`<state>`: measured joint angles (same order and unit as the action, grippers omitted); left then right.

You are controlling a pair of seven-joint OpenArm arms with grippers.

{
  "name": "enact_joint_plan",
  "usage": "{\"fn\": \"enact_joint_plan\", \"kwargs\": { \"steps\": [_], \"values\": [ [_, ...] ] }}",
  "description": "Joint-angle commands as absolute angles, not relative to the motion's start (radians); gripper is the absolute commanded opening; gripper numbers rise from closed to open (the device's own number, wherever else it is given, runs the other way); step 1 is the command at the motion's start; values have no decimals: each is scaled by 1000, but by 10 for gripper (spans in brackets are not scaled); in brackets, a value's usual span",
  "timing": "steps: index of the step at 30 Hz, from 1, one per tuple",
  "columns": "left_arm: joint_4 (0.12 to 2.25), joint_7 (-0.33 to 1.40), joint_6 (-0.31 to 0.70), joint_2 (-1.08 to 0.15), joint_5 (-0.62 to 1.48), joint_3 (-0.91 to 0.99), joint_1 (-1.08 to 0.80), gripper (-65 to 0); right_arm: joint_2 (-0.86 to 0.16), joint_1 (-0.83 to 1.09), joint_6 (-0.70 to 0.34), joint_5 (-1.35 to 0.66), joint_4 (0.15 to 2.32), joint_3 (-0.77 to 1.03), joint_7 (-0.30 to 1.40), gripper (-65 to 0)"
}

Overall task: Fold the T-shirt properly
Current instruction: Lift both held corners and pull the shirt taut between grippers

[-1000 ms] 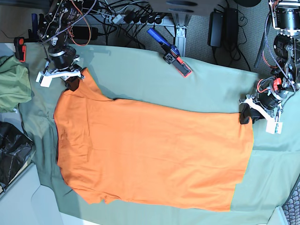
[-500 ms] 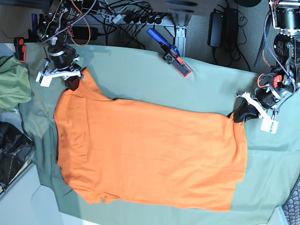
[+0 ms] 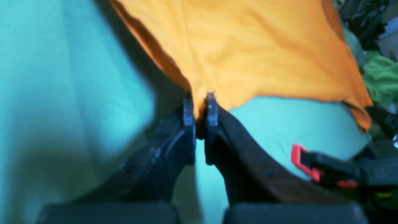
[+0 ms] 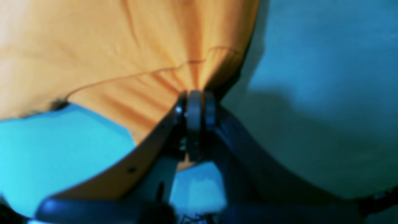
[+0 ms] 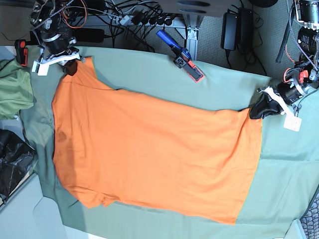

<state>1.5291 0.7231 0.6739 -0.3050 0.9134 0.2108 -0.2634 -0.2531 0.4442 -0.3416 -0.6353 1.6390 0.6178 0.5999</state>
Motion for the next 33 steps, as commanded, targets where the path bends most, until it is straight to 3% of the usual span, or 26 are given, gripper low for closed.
{"fn": "enact_joint_plan", "kwargs": {
  "steps": [1, 10, 20, 33],
  "values": [
    [1561, 729, 698, -322, 954, 224, -256, -650, -278, 456, -367, -649, 1660, 633, 589, -650],
    [1744, 752, 698, -360, 1014, 231, -375, -650, -319, 477, -374, -707, 1664, 699, 694, -650],
    [1750, 715, 698, -358, 1013, 231, -364, -650, -336, 503, -400, -793, 1733, 794, 714, -650],
    [1647, 685, 698, -304, 952, 228, -197, -650, -338, 252, -401, -670, 1728, 707, 660, -650]
  ]
}}
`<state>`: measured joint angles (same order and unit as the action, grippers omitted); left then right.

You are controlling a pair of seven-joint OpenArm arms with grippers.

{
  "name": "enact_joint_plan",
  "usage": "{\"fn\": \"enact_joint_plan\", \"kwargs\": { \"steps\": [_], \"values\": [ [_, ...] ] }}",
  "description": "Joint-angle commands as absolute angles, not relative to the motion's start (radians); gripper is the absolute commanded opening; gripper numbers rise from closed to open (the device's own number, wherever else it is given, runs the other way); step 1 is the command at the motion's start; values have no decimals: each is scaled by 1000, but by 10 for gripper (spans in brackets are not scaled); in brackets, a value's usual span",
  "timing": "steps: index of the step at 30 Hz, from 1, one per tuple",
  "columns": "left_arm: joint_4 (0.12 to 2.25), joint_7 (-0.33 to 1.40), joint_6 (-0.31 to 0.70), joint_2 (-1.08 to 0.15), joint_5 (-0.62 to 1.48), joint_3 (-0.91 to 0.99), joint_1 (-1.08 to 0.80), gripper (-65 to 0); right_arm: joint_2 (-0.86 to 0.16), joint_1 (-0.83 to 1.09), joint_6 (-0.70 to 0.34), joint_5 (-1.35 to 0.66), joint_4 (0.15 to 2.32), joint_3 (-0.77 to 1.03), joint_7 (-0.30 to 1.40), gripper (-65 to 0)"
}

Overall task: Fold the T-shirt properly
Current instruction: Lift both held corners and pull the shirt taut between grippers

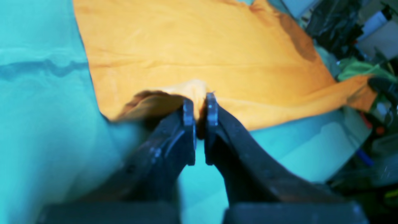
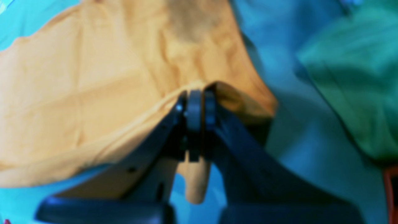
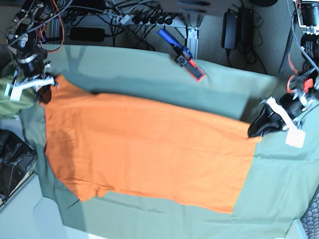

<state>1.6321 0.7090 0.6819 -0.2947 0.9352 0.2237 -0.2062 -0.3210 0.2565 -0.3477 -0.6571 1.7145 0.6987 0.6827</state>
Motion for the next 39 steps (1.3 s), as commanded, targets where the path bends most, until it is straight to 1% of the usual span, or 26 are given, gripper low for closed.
{"fn": "enact_joint_plan", "kwargs": {
  "steps": [1, 5, 9, 13, 20, 21, 22, 24, 25, 26, 27, 28, 29, 30, 34, 37, 39],
  "values": [
    [1621, 684, 698, -301, 952, 228, -179, -650, -338, 233, -401, -642, 1723, 680, 646, -650],
    [1527, 684, 698, -297, 950, 228, -101, -650, -338, 151, -401, -534, 1692, 581, 593, -650],
    [1446, 669, 698, -297, 916, 228, -38, -650, -338, 87, -401, -467, 1673, 527, 575, -650],
    [1362, 658, 698, -297, 916, 228, 12, -650, -339, 23, -401, -434, 1626, 515, 572, -650],
    [1291, 636, 698, -297, 913, 222, 45, -650, -365, -51, -405, -414, 1447, 505, 518, -650],
    [1289, 626, 698, -297, 899, 215, 46, -633, -369, -58, -405, -419, 1431, 498, 517, -650],
    [1288, 615, 698, -297, 879, 203, 47, -599, -371, -61, -405, -425, 1422, 492, 516, -650],
    [1288, 581, 698, -297, 827, 173, 47, -501, -370, -60, -405, -427, 1417, 478, 512, -650],
    [1288, 566, 698, -297, 801, 155, 47, -435, -368, -58, -405, -426, 1417, 474, 512, -626],
    [1288, 554, 698, -297, 778, 138, 47, -366, -368, -57, -405, -426, 1417, 471, 512, -507],
    [1288, 548, 698, -297, 763, 123, 47, -311, -368, -57, -405, -426, 1416, 471, 512, -388],
    [1288, 549, 698, -297, 760, 110, 47, -283, -369, -58, -404, -427, 1416, 471, 511, -286],
    [1288, 549, 698, -297, 761, 105, 47, -278, -369, -58, -404, -426, 1416, 471, 512, -215],
    [1288, 550, 698, -297, 761, 105, 47, -278, -369, -57, -405, -426, 1416, 471, 513, -206],
    [1289, 574, 698, -300, 774, 144, 47, -279, -371, -57, -405, -427, 1417, 496, 524, -207],
    [1289, 643, 698, -301, 830, 207, 43, -279, -372, -52, -404, -438, 1417, 566, 541, -207],
    [1289, 661, 698, -310, 880, 240, 29, -279, -377, -44, -404, -483, 1417, 622, 572, -207]
  ]
}}
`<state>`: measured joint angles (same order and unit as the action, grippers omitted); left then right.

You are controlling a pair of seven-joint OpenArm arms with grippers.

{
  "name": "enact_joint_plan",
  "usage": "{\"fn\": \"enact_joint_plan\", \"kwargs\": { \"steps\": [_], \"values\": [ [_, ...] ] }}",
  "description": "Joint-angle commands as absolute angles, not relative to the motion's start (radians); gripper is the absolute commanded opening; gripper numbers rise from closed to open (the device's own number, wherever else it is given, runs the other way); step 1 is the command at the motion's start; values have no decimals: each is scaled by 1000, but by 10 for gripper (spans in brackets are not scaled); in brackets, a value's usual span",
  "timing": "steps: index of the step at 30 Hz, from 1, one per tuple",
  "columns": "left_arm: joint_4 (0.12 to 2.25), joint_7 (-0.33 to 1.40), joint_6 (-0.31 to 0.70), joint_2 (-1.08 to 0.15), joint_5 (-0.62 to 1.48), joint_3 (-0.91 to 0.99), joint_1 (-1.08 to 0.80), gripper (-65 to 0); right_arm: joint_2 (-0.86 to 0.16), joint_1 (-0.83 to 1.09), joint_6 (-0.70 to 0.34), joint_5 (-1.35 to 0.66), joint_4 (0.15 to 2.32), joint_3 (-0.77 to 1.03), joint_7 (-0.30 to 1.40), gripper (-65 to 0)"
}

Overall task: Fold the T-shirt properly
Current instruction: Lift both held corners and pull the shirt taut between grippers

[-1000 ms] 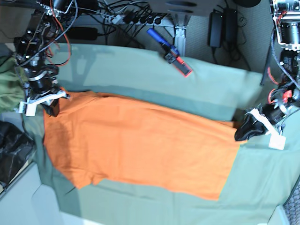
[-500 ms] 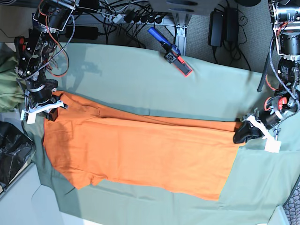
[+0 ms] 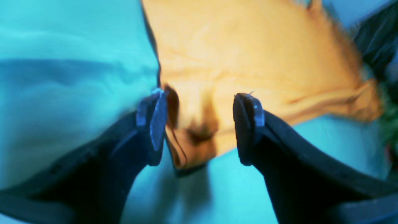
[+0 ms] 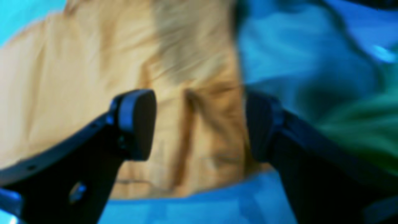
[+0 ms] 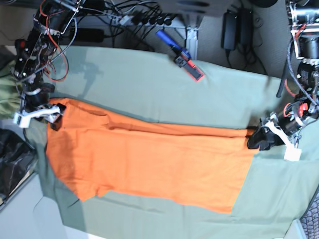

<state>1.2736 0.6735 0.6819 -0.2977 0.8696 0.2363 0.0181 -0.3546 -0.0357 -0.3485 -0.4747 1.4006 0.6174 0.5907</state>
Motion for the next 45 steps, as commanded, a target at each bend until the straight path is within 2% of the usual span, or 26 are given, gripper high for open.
{"fn": "enact_joint_plan", "kwargs": {
  "steps": [1, 7, 16, 23, 35, 43, 45],
  "values": [
    [1289, 663, 698, -316, 895, 250, 20, -279, -382, -35, -404, -505, 1417, 646, 577, -207],
    [1289, 666, 698, -338, 925, 263, -8, -279, -402, 26, -403, -564, 1381, 703, 577, -207],
    [1289, 670, 698, -337, 954, 263, -19, -278, -401, -2, -404, -591, 1243, 624, 496, -207],
    [1288, 665, 698, -326, 913, 263, -20, -271, -400, -47, -404, -588, 1230, 597, 497, -207],
    [1288, 654, 698, -243, 844, 248, -16, -269, -327, -52, -404, -580, 1230, 545, 498, -207],
    [1287, 583, 593, -226, 734, 162, 0, -270, -313, -52, -405, -579, 1230, 546, 498, -208],
    [1287, 583, 575, -220, 734, 162, 12, -270, -313, -52, -404, -567, 1230, 546, 498, -246]
  ]
}}
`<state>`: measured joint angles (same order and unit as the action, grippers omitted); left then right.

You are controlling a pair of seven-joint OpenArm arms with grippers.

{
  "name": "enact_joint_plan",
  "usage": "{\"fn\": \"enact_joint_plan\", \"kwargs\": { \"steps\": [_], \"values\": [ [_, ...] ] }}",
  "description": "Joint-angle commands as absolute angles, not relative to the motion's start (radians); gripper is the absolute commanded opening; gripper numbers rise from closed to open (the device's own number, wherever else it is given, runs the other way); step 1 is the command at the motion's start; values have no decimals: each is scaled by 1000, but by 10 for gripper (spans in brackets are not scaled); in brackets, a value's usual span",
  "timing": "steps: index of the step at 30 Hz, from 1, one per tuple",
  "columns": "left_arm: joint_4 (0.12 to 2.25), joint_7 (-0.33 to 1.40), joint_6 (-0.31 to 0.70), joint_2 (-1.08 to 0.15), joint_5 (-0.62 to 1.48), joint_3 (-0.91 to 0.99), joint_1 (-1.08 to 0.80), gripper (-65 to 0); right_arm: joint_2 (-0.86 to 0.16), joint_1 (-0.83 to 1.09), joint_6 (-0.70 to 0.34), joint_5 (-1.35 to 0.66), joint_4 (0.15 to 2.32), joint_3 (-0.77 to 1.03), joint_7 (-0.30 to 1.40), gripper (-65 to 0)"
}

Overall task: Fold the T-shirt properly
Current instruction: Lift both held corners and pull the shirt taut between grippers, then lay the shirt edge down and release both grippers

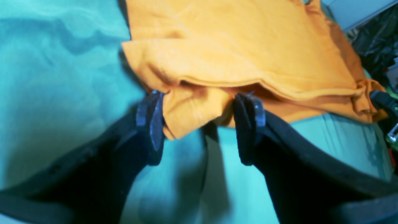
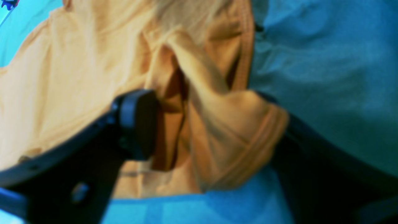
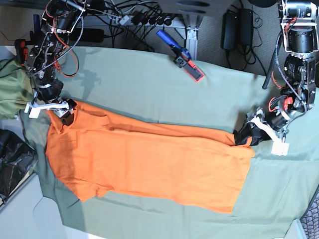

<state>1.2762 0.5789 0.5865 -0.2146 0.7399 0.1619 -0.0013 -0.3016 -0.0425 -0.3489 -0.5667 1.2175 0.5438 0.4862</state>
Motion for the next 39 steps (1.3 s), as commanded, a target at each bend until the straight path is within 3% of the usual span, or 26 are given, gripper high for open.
{"fn": "enact_joint_plan", "kwargs": {
  "steps": [1, 5, 7, 11, 13, 15, 20, 39],
  "values": [
    [1287, 583, 558, -216, 731, 162, 19, -273, -313, -52, -404, -557, 1230, 546, 497, -294],
    [1287, 583, 533, -202, 712, 163, 40, -370, -313, -52, -404, -558, 1230, 546, 498, -558],
    [1287, 582, 534, -195, 712, 163, 45, -445, -313, -52, -404, -558, 1230, 546, 498, -650],
    [1287, 573, 535, -182, 664, 163, 47, -650, -313, -52, -404, -558, 1230, 546, 521, -650],
    [1287, 586, 566, -183, 665, 163, 46, -650, -314, -52, -405, -559, 1230, 546, 532, -650],
    [1288, 615, 698, -184, 685, 171, 46, -650, -322, -52, -405, -583, 1230, 546, 564, -650],
    [1331, 745, 698, -210, 875, 184, 7, -650, -363, -29, -406, -681, 1241, 548, 643, -650],
    [1722, 776, 698, -285, 932, 275, -301, -650, -474, 283, -408, -814, 1497, 656, 745, -650]
  ]
}}
